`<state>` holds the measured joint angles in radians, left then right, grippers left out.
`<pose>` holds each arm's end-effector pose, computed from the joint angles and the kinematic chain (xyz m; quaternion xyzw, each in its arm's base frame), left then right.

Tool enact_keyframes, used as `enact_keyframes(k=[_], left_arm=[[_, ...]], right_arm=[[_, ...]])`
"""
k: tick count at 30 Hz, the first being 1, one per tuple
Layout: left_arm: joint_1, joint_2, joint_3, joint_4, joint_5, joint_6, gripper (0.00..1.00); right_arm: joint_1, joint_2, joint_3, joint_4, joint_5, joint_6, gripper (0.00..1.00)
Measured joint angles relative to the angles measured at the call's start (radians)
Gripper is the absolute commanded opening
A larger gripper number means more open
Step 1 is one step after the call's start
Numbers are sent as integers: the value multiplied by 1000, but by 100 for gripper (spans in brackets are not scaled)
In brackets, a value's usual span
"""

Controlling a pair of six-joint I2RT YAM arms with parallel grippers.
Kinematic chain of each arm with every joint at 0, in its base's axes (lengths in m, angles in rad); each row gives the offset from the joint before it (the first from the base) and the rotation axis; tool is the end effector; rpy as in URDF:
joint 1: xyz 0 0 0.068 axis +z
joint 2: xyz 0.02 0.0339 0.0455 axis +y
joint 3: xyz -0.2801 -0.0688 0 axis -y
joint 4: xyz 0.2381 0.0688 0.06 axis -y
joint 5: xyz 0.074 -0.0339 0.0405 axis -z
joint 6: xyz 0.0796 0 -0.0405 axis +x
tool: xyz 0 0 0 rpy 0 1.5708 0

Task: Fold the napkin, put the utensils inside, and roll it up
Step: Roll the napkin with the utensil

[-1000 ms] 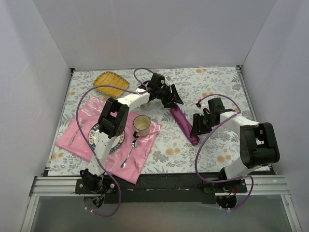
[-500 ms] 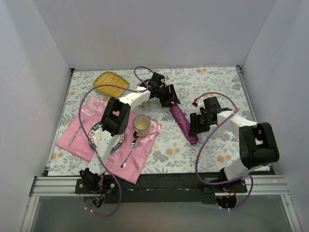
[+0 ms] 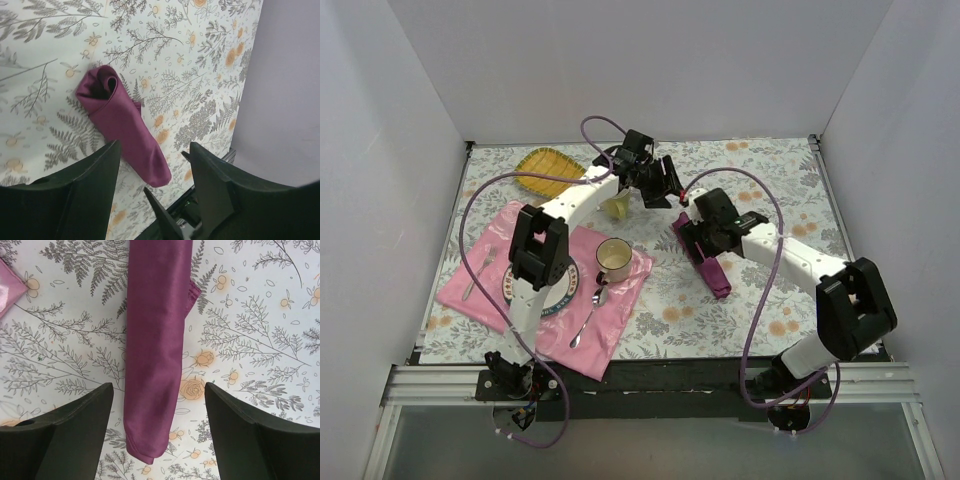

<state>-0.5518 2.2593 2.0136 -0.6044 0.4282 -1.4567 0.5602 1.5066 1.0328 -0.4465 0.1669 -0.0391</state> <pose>0.4426 -0.3113 0.2201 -0.3324 0.8552 -0.3974 0.0172 0.2897 0.1661 0.2164 -0.2533 0.9101 0.0057 0.3280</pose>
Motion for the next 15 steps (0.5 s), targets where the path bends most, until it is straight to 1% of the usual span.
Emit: enact_keyframes(k=[4,6,10,12,15], left_arm=[[9,-117,-84,-25,-63,-45,57],[21,-182,-131,-35,-103,-67,57],[57,-288,-222,-34,-163,-97,57],[76,-319,-254,-31,-175,-105,57],[101,-322,-278,-23,-184,-111,56]], right_arm=[[87,74,15,8,126,-13,80],[110,122,19,19,184,-17,77],[147,197,35,43,240,-21,72],[158,234,44,59,259,-23,70],[169,272,60,77,289,-28,67]])
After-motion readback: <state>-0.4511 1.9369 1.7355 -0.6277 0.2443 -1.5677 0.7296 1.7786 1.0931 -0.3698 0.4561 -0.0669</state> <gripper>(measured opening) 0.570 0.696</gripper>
